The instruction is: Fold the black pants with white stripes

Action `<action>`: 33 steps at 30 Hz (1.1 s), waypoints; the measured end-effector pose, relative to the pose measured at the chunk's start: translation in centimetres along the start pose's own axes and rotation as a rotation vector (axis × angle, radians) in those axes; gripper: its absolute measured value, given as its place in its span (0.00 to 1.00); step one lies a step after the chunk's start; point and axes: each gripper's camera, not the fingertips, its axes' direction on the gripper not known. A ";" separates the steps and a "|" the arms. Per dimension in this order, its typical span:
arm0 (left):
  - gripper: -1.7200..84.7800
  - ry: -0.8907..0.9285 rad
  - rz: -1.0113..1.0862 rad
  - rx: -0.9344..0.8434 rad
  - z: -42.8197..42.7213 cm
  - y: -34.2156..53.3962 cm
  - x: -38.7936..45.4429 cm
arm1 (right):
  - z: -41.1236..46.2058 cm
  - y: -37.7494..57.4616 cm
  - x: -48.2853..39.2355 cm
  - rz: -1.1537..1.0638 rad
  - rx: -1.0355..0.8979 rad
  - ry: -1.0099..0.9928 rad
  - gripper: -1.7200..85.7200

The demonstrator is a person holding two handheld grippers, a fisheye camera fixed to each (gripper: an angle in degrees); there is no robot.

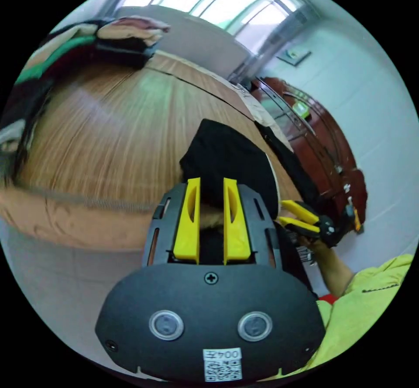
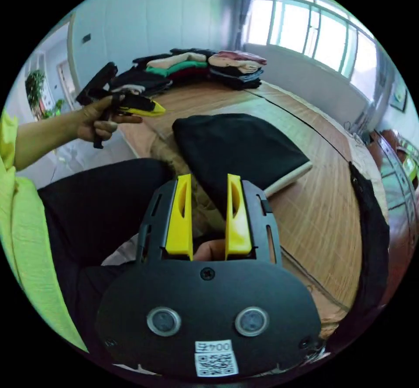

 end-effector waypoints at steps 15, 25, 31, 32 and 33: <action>0.24 0.385 -0.275 -0.032 -9.5 -2.6 2.4 | 7.8 -6.7 -3.7 -0.414 -0.371 0.139 0.07; 0.28 0.575 -0.434 -0.095 -6.1 -9.0 9.4 | 4.3 -10.9 5.7 0.047 -0.374 -0.294 0.06; 0.29 0.615 -0.487 -0.128 -3.1 -12.0 15.0 | 3.6 -7.8 5.6 0.083 -0.309 -0.351 0.06; 0.29 0.600 -0.488 -0.148 -2.5 -12.5 16.1 | 3.9 -6.9 5.3 0.087 -0.305 -0.349 0.07; 0.29 0.593 -0.491 -0.160 -2.2 -12.7 16.7 | 4.1 -5.9 5.3 0.101 -0.296 -0.353 0.07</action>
